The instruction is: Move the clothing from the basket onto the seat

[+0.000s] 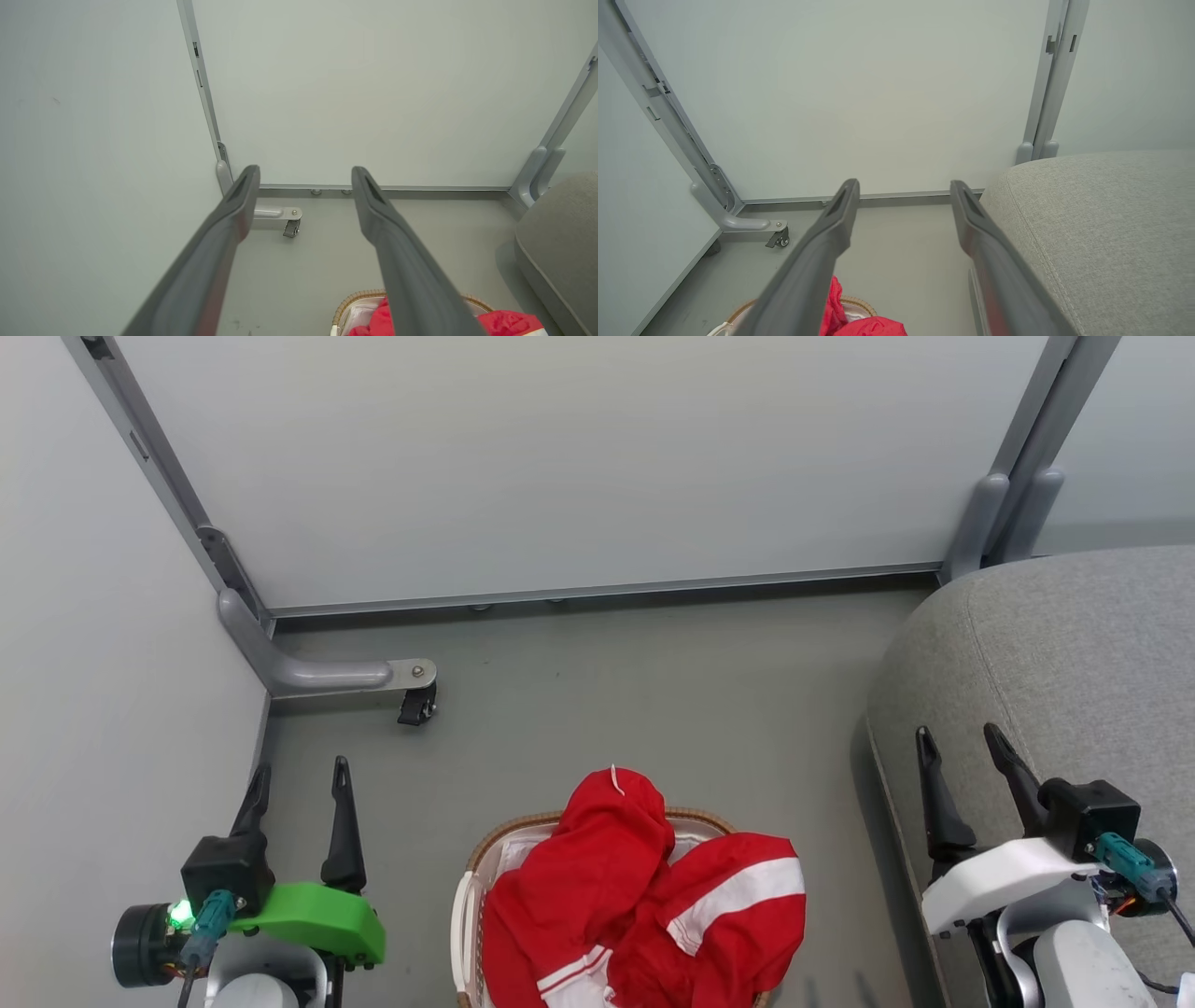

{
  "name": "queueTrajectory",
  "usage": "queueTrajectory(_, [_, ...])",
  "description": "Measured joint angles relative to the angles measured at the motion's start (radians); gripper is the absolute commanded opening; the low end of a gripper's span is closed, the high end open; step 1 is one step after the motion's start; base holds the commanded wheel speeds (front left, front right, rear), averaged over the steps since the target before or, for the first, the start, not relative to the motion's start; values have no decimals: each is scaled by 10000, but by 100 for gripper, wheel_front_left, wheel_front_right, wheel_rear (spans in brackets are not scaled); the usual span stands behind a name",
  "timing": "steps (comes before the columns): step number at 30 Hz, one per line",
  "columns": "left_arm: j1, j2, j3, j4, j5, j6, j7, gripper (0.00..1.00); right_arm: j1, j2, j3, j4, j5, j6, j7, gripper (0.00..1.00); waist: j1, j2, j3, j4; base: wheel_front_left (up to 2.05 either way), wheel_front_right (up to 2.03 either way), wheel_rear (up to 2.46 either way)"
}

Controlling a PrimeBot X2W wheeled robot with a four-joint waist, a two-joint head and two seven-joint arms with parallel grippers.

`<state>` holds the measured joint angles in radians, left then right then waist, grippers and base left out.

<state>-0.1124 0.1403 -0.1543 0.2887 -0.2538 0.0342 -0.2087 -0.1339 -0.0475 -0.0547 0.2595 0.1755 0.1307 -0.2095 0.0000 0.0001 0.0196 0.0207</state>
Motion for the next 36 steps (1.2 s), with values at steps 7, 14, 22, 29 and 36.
queueTrajectory(7, [10, -102, 130, -125, 606, -94, -142, 100, -3, 4, 35, -69, -453, 2, -128, 100, 0, 0, 22, -1, 0, 0, 0])
queueTrajectory(14, [62, -305, 228, 121, 1005, -435, -290, 100, -35, 2, 111, -109, -901, 2, -261, 100, 0, 0, 246, -57, 0, 0, 0])
queueTrajectory(22, [-551, -477, 251, 318, 1618, -796, -410, 100, -735, -6, 257, -497, -1266, 2, -426, 100, 0, 0, 1054, -225, 0, 0, 0])
queueTrajectory(29, [-1472, -568, 178, 589, 2052, -1218, -556, 100, -1700, -12, 581, -1022, -1430, 2, -525, 100, 0, 0, 2197, -496, 0, 0, 0])
queueTrajectory(36, [-2523, -529, -13, 1005, 2121, -1486, -556, 100, -2620, -17, 993, -1584, -1007, 4, -539, 100, 0, 0, 3517, -898, 0, 0, 0])
